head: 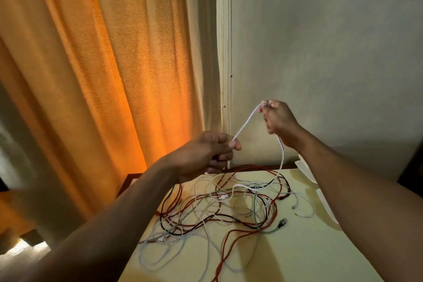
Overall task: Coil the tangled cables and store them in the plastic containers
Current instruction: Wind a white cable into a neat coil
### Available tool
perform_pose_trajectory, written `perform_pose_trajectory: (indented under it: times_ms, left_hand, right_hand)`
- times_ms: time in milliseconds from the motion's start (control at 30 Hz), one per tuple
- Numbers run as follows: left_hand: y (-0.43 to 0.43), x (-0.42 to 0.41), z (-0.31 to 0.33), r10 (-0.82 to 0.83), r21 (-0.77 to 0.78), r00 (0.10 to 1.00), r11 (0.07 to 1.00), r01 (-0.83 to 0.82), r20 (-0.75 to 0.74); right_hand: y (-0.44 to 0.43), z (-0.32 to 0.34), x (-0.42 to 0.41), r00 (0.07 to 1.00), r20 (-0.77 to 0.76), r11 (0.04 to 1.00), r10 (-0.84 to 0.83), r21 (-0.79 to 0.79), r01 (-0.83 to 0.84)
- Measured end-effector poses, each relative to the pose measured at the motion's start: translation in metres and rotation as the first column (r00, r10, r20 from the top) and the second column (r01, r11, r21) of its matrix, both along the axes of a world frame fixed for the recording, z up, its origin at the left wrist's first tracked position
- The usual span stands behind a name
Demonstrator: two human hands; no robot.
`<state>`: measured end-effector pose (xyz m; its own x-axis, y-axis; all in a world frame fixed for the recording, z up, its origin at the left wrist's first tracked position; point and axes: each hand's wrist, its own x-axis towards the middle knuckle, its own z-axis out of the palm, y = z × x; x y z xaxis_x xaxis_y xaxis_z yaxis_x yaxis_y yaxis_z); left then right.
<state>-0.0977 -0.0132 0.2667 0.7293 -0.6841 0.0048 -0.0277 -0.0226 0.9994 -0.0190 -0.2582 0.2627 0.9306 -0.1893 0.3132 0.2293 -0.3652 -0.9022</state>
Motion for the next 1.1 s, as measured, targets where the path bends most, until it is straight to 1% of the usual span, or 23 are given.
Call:
perform_pose_trajectory:
  times_ms: [33, 67, 133, 167, 233, 300, 367, 433, 533, 633, 700, 767, 800, 833, 867, 900, 967, 1000, 1033, 1067, 1100]
  left_hand:
    - [0.000, -0.002, 0.000, 0.004, -0.126, 1.000, 0.992, -0.006, -0.017]
    - [0.000, -0.004, 0.003, 0.005, -0.262, 1.000, 0.965, -0.011, -0.024]
    - [0.000, -0.002, 0.012, 0.003, -0.465, 1.000, 0.885, -0.001, 0.003]
    - [-0.001, 0.000, 0.017, 0.006, -0.526, 1.000, 0.851, 0.008, 0.026]
    - [-0.003, 0.005, 0.028, 0.034, -0.610, 0.998, 0.793, 0.005, 0.053]
    - [-0.006, 0.011, 0.038, 0.110, -0.684, 0.994, 0.726, -0.071, 0.013]
    - [-0.007, 0.019, 0.047, 0.187, -0.738, 0.980, 0.651, -0.177, -0.069]
    - [-0.005, 0.027, 0.051, 0.242, -0.761, 0.962, 0.599, -0.249, -0.124]
    - [-0.004, 0.036, 0.049, 0.297, -0.752, 0.943, 0.584, -0.306, -0.153]
    - [-0.007, 0.038, 0.041, 0.344, -0.741, 0.923, 0.573, -0.349, -0.169]
    - [-0.007, 0.039, 0.034, 0.360, -0.767, 0.910, 0.519, -0.377, -0.205]
    - [-0.005, 0.042, 0.030, 0.375, -0.791, 0.889, 0.443, -0.422, -0.264]
    - [-0.005, 0.044, 0.028, 0.385, -0.792, 0.877, 0.420, -0.443, -0.286]
    - [-0.006, 0.045, 0.026, 0.405, -0.783, 0.868, 0.422, -0.457, -0.288]
    - [-0.008, 0.045, 0.023, 0.433, -0.763, 0.864, 0.458, -0.456, -0.257]
    - [-0.011, 0.044, 0.020, 0.482, -0.718, 0.855, 0.525, -0.457, -0.193]
    - [-0.015, 0.037, 0.013, 0.573, -0.556, 0.819, 0.690, -0.464, 0.027]
    - [-0.015, 0.033, 0.009, 0.564, -0.449, 0.812, 0.771, -0.453, 0.149]
    - [-0.014, 0.029, 0.005, 0.522, -0.335, 0.811, 0.838, -0.430, 0.265]
    - [-0.011, 0.024, 0.002, 0.455, -0.235, 0.818, 0.889, -0.394, 0.352]
    - [-0.009, 0.020, 0.000, 0.384, -0.152, 0.833, 0.923, -0.353, 0.399]
  right_hand:
    - [-0.001, -0.009, -0.004, 0.999, -0.016, 0.995, 0.035, -0.091, -0.037]
    - [0.000, -0.018, -0.010, 0.998, -0.030, 0.975, 0.060, -0.211, -0.065]
    - [0.013, -0.031, -0.023, 0.991, -0.071, 0.886, 0.112, -0.444, -0.132]
    - [0.023, -0.035, -0.030, 0.985, -0.100, 0.847, 0.142, -0.502, -0.174]
    - [0.045, -0.040, -0.046, 0.968, -0.152, 0.815, 0.198, -0.523, -0.249]
    - [0.065, -0.041, -0.064, 0.953, -0.166, 0.791, 0.253, -0.532, -0.303]
    - [0.078, -0.040, -0.081, 0.943, -0.141, 0.763, 0.302, -0.558, -0.328]
    - [0.086, -0.037, -0.099, 0.938, -0.110, 0.745, 0.328, -0.581, -0.328]
    - [0.090, -0.028, -0.122, 0.933, -0.037, 0.691, 0.358, -0.662, -0.291]
    - [0.088, -0.013, -0.136, 0.955, -0.041, 0.645, 0.293, -0.729, -0.229]
    - [0.085, -0.004, -0.141, 0.960, 0.004, 0.615, 0.279, -0.768, -0.176]
    - [0.082, 0.003, -0.146, 0.955, 0.043, 0.560, 0.292, -0.817, -0.135]
    - [0.081, 0.005, -0.147, 0.952, 0.056, 0.539, 0.301, -0.834, -0.121]
    - [0.080, 0.006, -0.147, 0.948, 0.071, 0.540, 0.309, -0.834, -0.113]
    - [0.078, 0.007, -0.145, 0.944, 0.094, 0.560, 0.316, -0.822, -0.106]
    - [0.074, 0.008, -0.141, 0.939, 0.127, 0.591, 0.321, -0.802, -0.094]
    - [0.064, 0.015, -0.129, 0.915, 0.243, 0.647, 0.323, -0.762, -0.026]
    - [0.058, 0.019, -0.121, 0.896, 0.309, 0.668, 0.319, -0.744, 0.019]
    - [0.051, 0.025, -0.114, 0.877, 0.363, 0.682, 0.315, -0.729, 0.057]
    - [0.045, 0.031, -0.109, 0.863, 0.397, 0.691, 0.313, -0.718, 0.080]
    - [0.040, 0.037, -0.105, 0.852, 0.421, 0.701, 0.312, -0.707, 0.093]
